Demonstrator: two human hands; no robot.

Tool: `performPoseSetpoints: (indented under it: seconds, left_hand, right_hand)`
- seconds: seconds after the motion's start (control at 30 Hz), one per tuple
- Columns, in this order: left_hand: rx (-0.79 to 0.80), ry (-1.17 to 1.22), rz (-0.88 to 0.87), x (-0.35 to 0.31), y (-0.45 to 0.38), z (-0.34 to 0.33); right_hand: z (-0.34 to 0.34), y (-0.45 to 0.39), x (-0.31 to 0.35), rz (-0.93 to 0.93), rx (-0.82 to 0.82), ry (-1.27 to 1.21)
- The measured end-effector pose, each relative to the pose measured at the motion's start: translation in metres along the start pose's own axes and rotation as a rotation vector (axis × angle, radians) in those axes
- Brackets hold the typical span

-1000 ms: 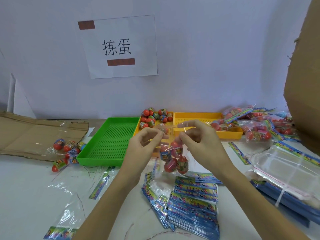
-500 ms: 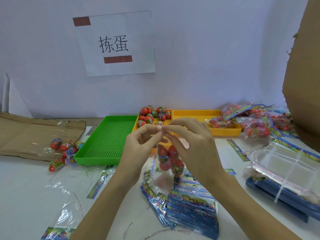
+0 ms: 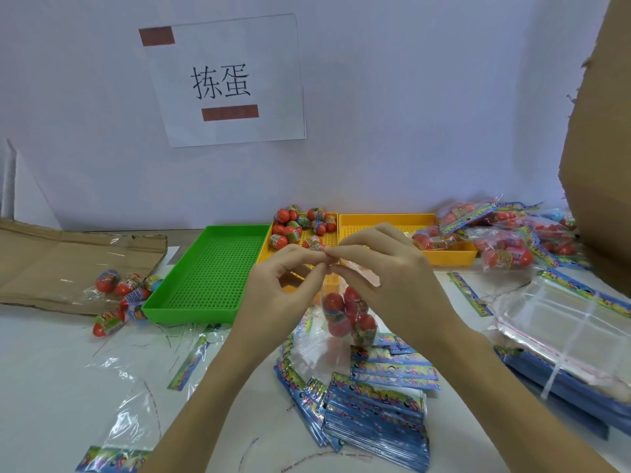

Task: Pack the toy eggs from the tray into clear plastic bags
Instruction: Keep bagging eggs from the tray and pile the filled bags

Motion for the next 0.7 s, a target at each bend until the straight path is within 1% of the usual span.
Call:
performPoseSetpoints:
  seconds: [0.13,0.23,0.5,0.6,0.7]
  left_hand:
    - [0.007,-0.015,0.012,0.001,0.000,0.001]
    - [0.016,0.046,0.043,0.005,0.000,0.005]
    - [0.044,-0.059,0.028,0.003,0.000,0.002]
    - [0.034,-0.072,0.043,0.002,0.002,0.003]
    - [-0.024,-0.058,0.112,0.010,0.001,0.018]
  right_hand:
    - [-0.003,0.001,0.001,0.008,-0.016,0.017]
    - [-0.006,0.001,-0.001,0.026,-0.001,-0.040]
    - [-0.007,0.005,0.004,0.062,-0.054,0.032]
    - [-0.005,0.005,0.004,0.007,-0.092,0.035]
    - [0.011,0.006,-0.014,-0.151,-0.200,-0.059]
Point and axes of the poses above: each hand's wrist, its own y-axis away from the middle knuckle, its own z-axis out of the back of the hand, x = y × z, the point moved 7 cm from there along -y, towards the middle knuckle, and after that the axes turned 14 degrees about x, right-handed, at the moved point
